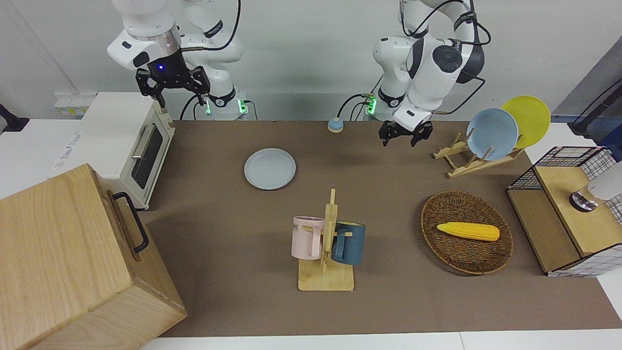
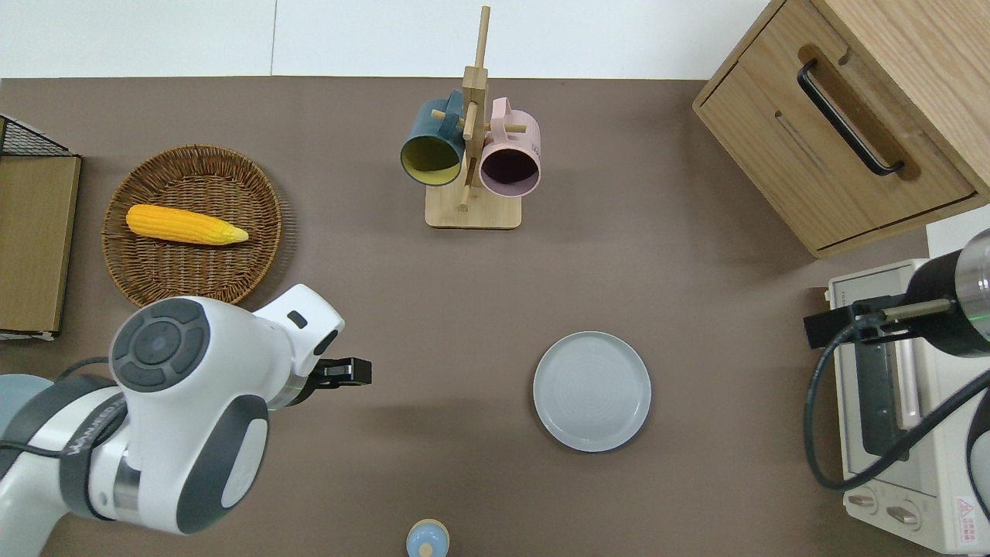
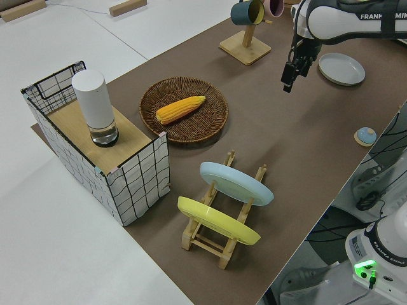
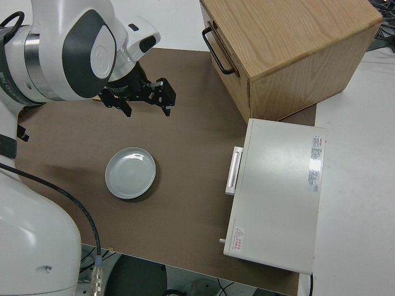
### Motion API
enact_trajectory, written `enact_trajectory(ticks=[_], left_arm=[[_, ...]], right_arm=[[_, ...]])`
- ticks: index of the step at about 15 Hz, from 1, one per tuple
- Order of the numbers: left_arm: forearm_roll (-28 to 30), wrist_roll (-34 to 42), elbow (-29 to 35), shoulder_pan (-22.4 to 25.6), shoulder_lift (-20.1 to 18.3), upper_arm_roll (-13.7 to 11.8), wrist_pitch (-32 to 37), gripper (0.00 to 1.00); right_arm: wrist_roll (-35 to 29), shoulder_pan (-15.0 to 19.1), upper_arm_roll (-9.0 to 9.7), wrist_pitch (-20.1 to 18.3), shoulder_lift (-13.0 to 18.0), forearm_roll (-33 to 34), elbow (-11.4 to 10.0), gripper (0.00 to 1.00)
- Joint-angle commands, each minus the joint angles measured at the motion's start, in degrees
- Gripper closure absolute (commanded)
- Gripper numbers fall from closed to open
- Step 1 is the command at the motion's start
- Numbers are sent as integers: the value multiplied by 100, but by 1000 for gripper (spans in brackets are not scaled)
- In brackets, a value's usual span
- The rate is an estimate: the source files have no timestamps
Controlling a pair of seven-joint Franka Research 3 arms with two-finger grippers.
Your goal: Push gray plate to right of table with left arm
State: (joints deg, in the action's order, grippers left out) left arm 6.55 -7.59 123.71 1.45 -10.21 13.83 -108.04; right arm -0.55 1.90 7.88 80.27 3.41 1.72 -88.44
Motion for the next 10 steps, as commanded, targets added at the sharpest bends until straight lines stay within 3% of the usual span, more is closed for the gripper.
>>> enact_trajectory(ticks=[1,5,7,10], left_arm=[[-127,608,-688,557,-42,59,809,9],[-487,978,-1453,743,-42,-107,1696,9],[-488,1233,-1507,725,-68,-371,1909,9],[-488,1287,-1525,725,-297,-425,2093,9]], right_arm=[[46,135,109,-82,54,48,3,5],[46,135,109,-82,54,48,3,5],[46,135,109,-82,54,48,3,5],[46,135,109,-82,54,57,3,5]])
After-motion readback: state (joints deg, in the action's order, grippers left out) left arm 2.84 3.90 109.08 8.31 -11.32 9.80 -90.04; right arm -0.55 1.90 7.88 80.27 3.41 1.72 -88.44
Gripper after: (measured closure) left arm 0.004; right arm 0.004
